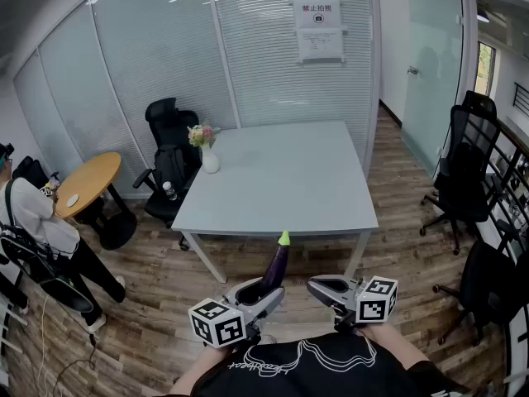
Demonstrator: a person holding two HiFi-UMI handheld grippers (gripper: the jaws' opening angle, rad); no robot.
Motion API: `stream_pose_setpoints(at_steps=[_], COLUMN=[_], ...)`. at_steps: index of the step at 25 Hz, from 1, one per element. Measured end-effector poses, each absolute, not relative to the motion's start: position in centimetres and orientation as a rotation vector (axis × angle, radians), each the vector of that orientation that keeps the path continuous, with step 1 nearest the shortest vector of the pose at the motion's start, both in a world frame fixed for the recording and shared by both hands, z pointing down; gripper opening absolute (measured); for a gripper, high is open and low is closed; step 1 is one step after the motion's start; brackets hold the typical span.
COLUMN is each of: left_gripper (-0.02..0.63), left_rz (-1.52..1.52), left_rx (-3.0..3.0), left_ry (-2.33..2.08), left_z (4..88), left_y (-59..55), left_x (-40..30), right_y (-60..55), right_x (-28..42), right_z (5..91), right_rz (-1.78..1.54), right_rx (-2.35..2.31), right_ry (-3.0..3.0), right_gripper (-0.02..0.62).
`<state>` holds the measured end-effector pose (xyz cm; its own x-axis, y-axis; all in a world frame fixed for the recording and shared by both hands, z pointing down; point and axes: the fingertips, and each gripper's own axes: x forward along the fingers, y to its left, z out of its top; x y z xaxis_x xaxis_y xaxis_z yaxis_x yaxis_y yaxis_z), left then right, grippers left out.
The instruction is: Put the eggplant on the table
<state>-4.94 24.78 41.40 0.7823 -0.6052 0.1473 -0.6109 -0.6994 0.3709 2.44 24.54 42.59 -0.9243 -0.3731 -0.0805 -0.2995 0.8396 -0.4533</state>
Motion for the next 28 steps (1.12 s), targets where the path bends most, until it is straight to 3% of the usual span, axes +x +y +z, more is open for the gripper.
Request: stream_pose_setpoints(at_steps=[17, 28], left_gripper=[0.221, 0.221], left_rz=[0.075, 0.092], left_rx=[2.573, 2.516], left_ry=[-0.841, -0.773], left_z=[42.0, 43.9], left_y=[22.3, 11.9], left_x=[-1.7, -1.3], right_y=[22.7, 12.7], right_x=[5.3, 6.1], right_z=[43.6, 45.2], right_rz=[-0.69, -0.799], right_rx=[-0.614, -0.677], right_ry=[2.838, 2.771], right_gripper=[0.008, 0.008])
